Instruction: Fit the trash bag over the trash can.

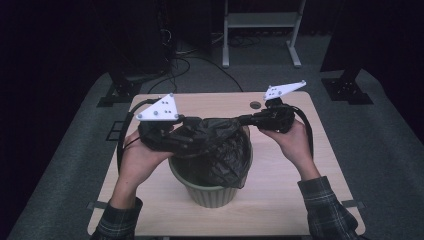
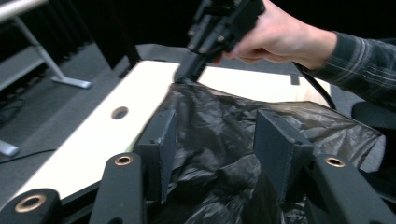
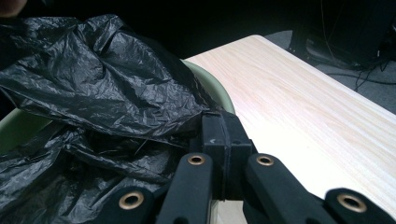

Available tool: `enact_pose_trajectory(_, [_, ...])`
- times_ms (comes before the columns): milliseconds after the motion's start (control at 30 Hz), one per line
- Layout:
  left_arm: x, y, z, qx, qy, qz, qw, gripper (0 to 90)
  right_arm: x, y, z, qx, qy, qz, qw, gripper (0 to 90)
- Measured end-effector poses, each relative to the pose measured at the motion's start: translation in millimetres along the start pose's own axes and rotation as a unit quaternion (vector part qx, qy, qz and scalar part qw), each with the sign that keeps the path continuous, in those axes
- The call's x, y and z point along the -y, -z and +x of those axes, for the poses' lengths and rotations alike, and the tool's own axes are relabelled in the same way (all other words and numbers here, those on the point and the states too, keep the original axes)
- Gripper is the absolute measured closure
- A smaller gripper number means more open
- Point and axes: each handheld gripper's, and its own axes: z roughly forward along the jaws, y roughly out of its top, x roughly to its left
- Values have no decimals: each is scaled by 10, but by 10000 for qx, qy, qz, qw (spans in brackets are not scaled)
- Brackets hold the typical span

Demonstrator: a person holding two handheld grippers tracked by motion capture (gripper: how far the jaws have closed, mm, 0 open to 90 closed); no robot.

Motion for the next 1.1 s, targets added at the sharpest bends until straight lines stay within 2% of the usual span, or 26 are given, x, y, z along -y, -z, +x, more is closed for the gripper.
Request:
enact_pose_trajectory(100, [7, -88, -27, 130, 18, 39, 9999, 426, 1, -17, -1, -11, 0, 14, 10000, 899])
enact_pose_trajectory(267, [38, -199, -61, 57, -51, 270, 9996, 392, 6, -21, -7, -8, -13, 23, 10000, 899])
enact_pose_trajectory(367, [63, -239, -44, 8, -98, 440, 9990, 550, 10, -22, -3, -13, -4, 26, 10000, 899])
enact_pose_trajectory(433, [79, -267, -30, -21, -129, 535, 9985, 724, 15, -19, 0, -25, -4, 17, 10000, 899])
enact_pose_trajectory(533, [106, -297, 31, -71, -112, 653, 9978, 889, 25, -1, -3, -18, -18, -10, 10000, 899])
enact_pose_trajectory(567, [115, -300, 58, -111, -77, 649, 9978, 896, 29, 9, -6, -14, -19, -8, 10000, 898])
enact_pose_trajectory(633, [133, -296, 120, -159, 81, 578, 9982, 898, 38, 36, -11, 25, -43, -45, 10000, 790])
enact_pose_trajectory(700, [148, -286, 182, -216, 250, 445, 9985, 899, 48, 82, -13, 60, -47, -87, 9999, 728])
enact_pose_trajectory(900, [152, -298, 363, -214, 577, 246, 9978, 898, 52, 250, 66, 140, 76, -302, 9994, 697])
enact_pose_trajectory(1000, [160, -312, 383, -225, 608, 236, 9976, 898, 35, 272, 132, -7, 160, -416, 9990, 689])
enact_pose_trajectory(1100, [165, -310, 376, -229, 633, 178, 9976, 898, -4, 198, 203, -96, 246, -341, 9991, 676])
